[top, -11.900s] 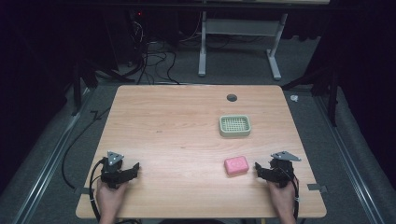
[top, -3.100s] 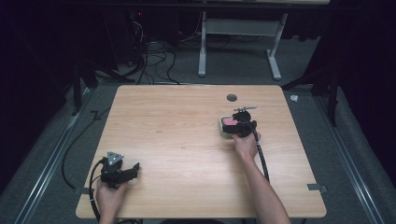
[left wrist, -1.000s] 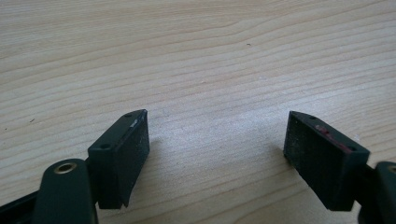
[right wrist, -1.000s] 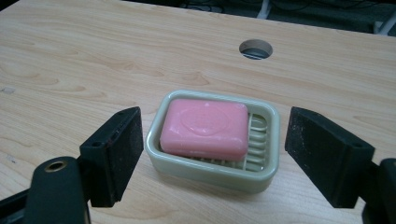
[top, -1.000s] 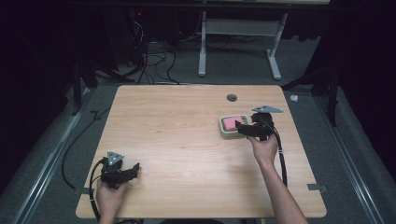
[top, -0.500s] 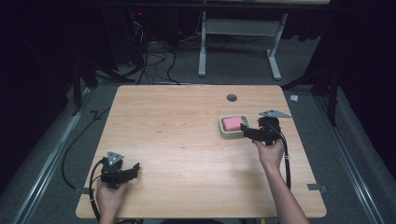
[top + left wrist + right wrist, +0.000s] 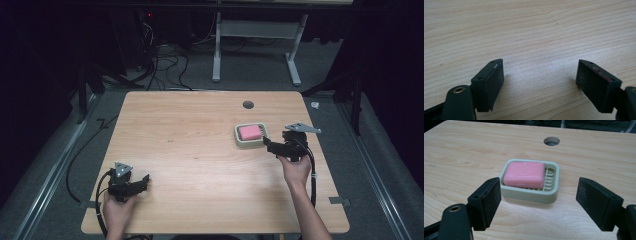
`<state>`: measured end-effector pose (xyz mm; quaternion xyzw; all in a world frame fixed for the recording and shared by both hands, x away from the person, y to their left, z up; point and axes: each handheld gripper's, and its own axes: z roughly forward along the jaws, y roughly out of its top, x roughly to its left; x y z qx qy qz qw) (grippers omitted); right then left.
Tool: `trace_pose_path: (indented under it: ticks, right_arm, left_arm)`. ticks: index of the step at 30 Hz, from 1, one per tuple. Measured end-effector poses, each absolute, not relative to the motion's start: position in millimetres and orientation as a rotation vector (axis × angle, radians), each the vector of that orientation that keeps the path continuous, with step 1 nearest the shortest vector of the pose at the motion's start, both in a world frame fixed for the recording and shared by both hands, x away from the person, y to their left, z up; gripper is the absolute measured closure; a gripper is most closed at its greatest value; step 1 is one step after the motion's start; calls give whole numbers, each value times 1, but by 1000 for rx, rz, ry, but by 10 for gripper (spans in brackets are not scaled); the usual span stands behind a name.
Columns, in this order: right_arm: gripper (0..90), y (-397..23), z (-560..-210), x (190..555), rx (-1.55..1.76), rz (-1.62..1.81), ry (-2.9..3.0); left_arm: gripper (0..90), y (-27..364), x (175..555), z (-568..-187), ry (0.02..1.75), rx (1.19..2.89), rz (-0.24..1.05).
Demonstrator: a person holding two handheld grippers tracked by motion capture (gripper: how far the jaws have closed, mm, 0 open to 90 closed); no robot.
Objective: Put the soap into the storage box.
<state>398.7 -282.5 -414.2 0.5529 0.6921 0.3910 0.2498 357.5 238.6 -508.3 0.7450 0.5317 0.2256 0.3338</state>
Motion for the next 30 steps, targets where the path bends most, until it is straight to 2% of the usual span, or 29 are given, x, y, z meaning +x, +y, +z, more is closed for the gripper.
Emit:
trace_pose_path:
  ticks: [30]
  right_arm:
    - [222, -297, -421, 366, 1516, 1107, 1866]
  left_arm:
    - [229, 239, 357, -508, 1388, 1946, 590]
